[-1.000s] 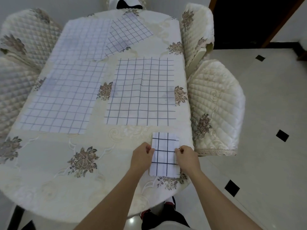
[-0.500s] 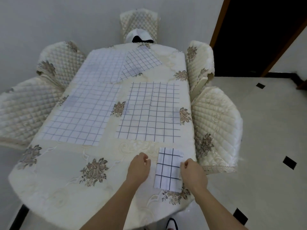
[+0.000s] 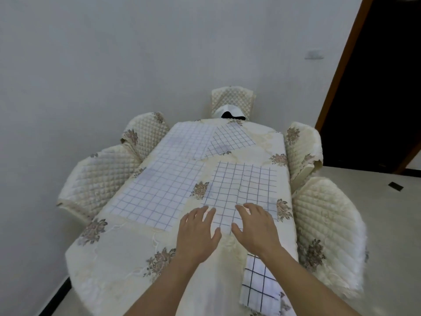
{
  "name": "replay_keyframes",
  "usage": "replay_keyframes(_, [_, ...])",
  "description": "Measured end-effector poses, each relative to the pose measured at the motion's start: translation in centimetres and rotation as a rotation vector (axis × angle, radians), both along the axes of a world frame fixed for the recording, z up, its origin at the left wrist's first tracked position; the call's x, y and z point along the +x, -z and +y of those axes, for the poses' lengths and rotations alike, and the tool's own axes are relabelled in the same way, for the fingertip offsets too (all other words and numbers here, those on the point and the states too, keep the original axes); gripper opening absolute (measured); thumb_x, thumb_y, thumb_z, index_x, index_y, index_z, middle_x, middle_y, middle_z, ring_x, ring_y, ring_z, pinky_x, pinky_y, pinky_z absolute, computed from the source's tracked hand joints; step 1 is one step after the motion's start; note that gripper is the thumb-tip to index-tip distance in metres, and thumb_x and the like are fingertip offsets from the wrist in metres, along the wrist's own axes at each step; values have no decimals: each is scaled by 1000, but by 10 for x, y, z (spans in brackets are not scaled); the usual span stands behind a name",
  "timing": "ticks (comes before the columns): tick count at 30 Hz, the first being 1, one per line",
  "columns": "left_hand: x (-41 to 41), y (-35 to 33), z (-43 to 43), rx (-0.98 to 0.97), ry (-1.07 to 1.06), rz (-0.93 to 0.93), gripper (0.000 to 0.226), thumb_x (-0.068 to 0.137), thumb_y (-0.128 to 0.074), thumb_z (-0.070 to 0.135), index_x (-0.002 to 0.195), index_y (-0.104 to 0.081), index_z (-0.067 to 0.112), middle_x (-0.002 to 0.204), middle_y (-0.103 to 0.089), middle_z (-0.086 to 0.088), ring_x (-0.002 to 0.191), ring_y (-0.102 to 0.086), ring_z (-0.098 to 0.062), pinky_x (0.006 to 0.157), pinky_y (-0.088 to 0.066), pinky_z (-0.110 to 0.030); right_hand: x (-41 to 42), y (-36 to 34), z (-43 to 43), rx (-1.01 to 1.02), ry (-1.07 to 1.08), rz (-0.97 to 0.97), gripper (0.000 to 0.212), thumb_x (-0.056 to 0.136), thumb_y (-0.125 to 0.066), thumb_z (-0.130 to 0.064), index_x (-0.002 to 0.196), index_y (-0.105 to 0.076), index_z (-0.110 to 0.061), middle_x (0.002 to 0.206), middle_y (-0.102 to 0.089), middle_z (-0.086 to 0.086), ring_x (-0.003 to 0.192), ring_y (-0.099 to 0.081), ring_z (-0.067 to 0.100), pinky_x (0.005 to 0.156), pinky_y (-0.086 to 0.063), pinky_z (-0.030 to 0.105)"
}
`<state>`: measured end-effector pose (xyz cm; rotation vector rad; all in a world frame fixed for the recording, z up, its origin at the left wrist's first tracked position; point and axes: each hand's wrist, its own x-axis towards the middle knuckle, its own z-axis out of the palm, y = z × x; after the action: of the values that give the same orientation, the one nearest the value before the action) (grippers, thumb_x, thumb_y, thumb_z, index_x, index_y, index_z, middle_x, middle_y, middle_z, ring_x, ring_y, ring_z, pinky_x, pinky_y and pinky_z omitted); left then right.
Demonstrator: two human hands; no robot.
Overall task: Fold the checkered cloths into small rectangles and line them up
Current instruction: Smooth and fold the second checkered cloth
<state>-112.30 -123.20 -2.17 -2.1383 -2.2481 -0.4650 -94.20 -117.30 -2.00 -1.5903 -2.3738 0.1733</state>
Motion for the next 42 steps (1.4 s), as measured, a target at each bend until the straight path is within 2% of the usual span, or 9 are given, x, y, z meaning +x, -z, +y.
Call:
replay_keyframes(9, [17,-23,24,68,133,10,62,89,-37,56,141,-52,26,141,-56,2,129,-51,-21,105,-43,-44,13,-30,-3,73,81,-3,52,82,-50,-53,123,-65,-24,121,-67,3,111,-63,26,91,-54,46])
replay_keyframes(14, [69,-15,40,52,279,-30,64,91,-32,58,146,-45,28,147,-49,5,134,-44,-19,109,-36,-41,72,-38,-20,37,222,-17,56,88,-46,-52,138,-53,-28,137,-58,-1,124,-55,23,99,-46,43])
replay_keyframes(18, [127,-7,47,24,437,-54,61,89,-36,56,139,-52,26,137,-58,2,124,-53,-22,99,-44,-43,134,-44,-45,28,377,-8,49,90,-54,-45,135,-54,-24,130,-59,0,120,-54,26,97,-42,41])
replay_keyframes(20, [157,-4,46,11,503,-82,62,89,-33,57,138,-53,24,135,-59,0,123,-53,-24,94,-47,-44,167,-42,-60,-1,475,-27,51,92,-52,-47,138,-52,-26,138,-55,0,128,-49,23,103,-39,41])
replay_keyframes(23, [201,-5,47,1,580,-99,62,91,-31,57,139,-51,24,136,-56,1,125,-50,-24,95,-46,-43,211,-37,-80,-59,603,-18,57,93,-48,-51,145,-43,-29,145,-48,-3,135,-42,21,110,-35,39])
replay_keyframes(27, [263,-9,56,-8,686,-117,63,88,-33,56,139,-51,22,136,-57,-2,121,-52,-26,97,-45,-43,259,-38,-94,-51,708,50,57,90,-48,-51,142,-49,-27,140,-52,-2,132,-45,21,109,-36,38])
replay_keyframes(30, [311,-9,64,1,756,-118,57,91,-41,53,138,-51,23,138,-55,-2,125,-50,-24,100,-43,-41,294,-35,-96,-28,762,73,68,82,-37,-59,141,-51,-26,138,-55,-2,130,-47,21,107,-39,40])
replay_keyframes(32, [346,-5,69,24,795,-108,54,91,-46,51,136,-53,22,138,-56,-2,124,-51,-23,99,-45,-41,323,-30,-94,-22,795,95,67,82,-40,-57,139,-53,-26,136,-56,-1,128,-49,21,105,-41,41])
replay_keyframes(42, [530,15,126,-71,770,17,63,87,-32,57,138,-51,24,139,-55,1,127,-49,-21,101,-42,-40,519,4,-32,-138,768,44,57,91,-53,-48,145,-45,-29,141,-50,-3,132,-44,20,107,-36,39])
